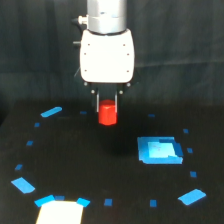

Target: Pick up the red object from the table

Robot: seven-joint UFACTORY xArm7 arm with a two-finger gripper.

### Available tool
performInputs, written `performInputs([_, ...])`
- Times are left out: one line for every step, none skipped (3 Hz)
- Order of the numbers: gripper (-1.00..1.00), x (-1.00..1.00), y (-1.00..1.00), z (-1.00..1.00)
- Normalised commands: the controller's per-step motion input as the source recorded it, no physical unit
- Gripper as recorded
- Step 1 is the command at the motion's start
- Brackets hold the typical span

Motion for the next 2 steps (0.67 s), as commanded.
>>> performInputs([-0.96,0.17,-0.49,-0.67])
performInputs([-1.0,0.19,-0.09,0.06])
